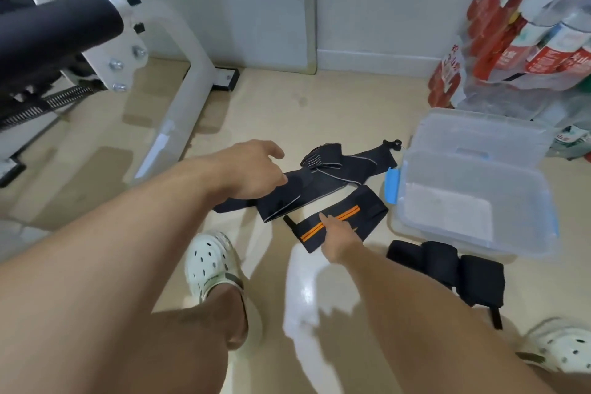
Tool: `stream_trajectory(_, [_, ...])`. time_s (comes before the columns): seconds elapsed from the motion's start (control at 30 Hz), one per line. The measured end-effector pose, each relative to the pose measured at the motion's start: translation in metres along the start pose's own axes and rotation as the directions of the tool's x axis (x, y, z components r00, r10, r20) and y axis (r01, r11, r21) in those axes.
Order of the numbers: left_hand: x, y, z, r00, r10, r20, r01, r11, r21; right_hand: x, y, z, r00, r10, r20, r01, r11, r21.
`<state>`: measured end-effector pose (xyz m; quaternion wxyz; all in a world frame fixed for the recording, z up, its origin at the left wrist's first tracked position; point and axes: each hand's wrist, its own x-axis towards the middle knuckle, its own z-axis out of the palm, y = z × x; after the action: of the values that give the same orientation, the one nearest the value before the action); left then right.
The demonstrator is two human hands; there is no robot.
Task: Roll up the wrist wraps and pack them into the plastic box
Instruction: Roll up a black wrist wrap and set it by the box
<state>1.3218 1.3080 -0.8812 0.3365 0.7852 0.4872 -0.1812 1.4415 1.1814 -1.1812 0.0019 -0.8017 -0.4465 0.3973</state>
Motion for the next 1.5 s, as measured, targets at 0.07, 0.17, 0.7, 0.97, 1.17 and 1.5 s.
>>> stream_trajectory(0.07, [0.002,-0.002,-0.002,1.000,-0.019,-0.013,0.019,1.000,-0.003,-0.002,-0.001,0.015,1.000,-0.013,-0.017,0.011,0.989,-0.148])
stream_trajectory(0.17, [0.004,-0.008,-0.006,0.998,-0.050,-0.035,0.049,0.999,-0.019,-0.011,0.000,0.048,0.975,-0.143,-0.171,0.077,0.936,-0.344])
stream_trajectory(0.7, [-0.009,-0.034,-0.015,0.991,-0.109,-0.074,0.106,0.993,-0.049,0.029,-0.062,-0.030,0.958,0.077,-0.275,-0.036,0.988,0.151])
stream_trajectory(0.97, [-0.006,-0.045,-0.022,0.982,-0.167,-0.088,0.168,0.986,0.001,0.068,0.007,-0.070,0.943,0.331,-0.042,-0.312,0.920,0.238])
stream_trajectory(1.17, [-0.006,-0.056,-0.028,0.966,-0.241,-0.094,0.244,0.969,0.024,0.041,-0.011,-0.039,0.977,0.133,-0.167,-0.160,0.974,-0.161])
stream_trajectory(1.5, [-0.016,-0.072,-0.033,0.948,-0.295,-0.123,0.311,0.939,0.148,0.060,-0.080,0.023,0.939,-0.294,0.181,0.341,0.874,-0.347])
